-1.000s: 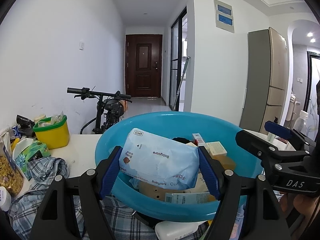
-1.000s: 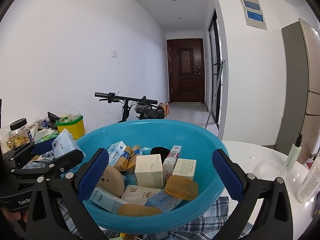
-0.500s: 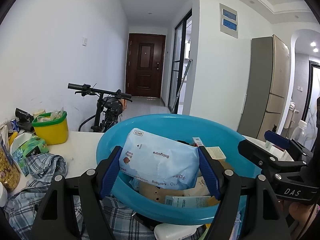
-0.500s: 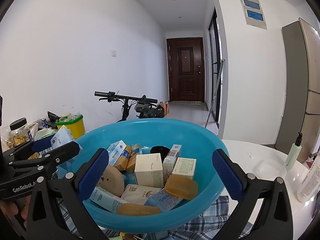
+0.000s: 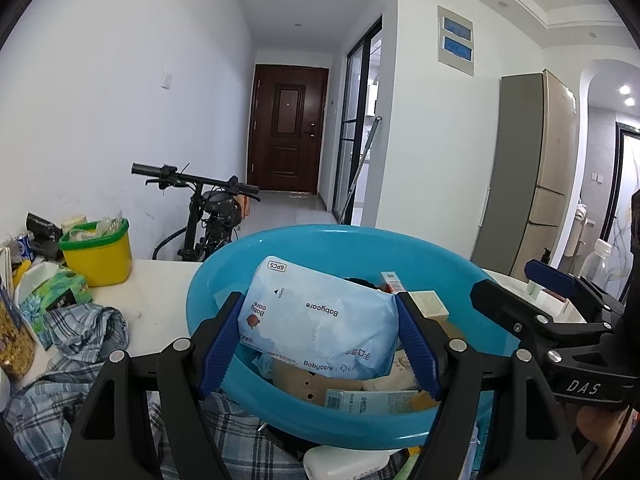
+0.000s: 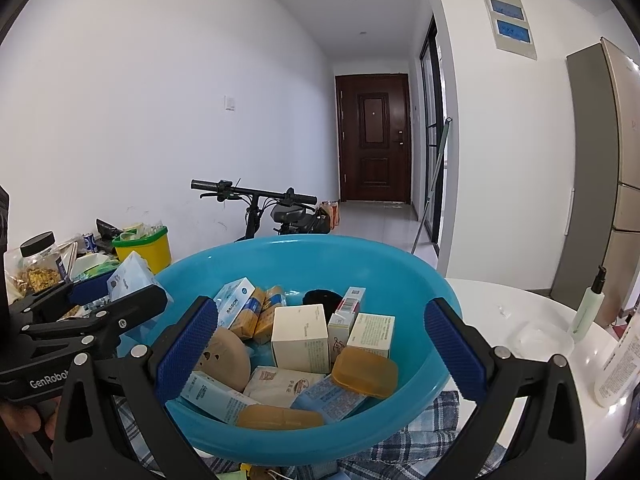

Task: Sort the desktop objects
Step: 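Lower the wipes pack into the basin and open the left tool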

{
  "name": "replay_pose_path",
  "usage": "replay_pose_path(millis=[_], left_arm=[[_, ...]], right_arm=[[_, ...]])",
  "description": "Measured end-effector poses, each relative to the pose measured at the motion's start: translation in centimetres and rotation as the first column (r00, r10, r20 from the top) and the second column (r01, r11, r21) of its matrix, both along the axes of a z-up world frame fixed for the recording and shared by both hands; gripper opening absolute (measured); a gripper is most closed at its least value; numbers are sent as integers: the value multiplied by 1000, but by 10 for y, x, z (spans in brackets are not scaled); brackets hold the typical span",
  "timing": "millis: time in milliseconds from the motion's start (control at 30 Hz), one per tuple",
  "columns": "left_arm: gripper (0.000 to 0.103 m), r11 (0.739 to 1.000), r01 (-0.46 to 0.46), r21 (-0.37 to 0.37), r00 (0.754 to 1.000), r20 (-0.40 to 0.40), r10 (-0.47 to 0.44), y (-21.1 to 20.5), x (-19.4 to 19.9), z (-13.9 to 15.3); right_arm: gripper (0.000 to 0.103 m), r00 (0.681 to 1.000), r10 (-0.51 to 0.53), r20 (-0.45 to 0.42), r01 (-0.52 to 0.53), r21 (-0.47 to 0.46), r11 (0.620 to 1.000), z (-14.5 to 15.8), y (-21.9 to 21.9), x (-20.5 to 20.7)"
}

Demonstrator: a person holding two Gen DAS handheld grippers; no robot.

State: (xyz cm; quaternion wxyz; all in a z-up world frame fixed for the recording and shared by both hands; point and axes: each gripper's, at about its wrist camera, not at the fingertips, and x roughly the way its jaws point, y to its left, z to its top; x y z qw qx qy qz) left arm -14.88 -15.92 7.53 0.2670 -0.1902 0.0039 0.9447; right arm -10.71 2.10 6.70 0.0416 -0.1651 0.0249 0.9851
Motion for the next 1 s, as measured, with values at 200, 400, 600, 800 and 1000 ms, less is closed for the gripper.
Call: replay_pose_path(millis=[200, 400, 600, 800, 1000], left_arm=[[76, 1000, 6, 3, 1000, -5, -6, -1, 2, 2], [76, 1000, 7, 3, 1000, -4, -7, -1, 2, 2], [76, 1000, 8, 3, 1000, -7, -8, -2, 2, 2], [76, 1000, 11, -11, 999, -34, -12, 1, 2, 8], [76, 1000, -2, -11, 999, -41, 1, -1, 2, 10]], right_arm=[[103, 1000, 2, 2, -3, 8, 1000, -1, -1, 0], [103, 1000, 3, 3, -3, 7, 1000, -1, -2, -1], [103, 1000, 3, 1, -3, 7, 1000, 0, -2, 0], [103, 1000, 5, 1, -5, 4, 1000, -1, -3, 2], [103, 1000, 8, -5, -8, -4, 1000, -1, -4, 3]])
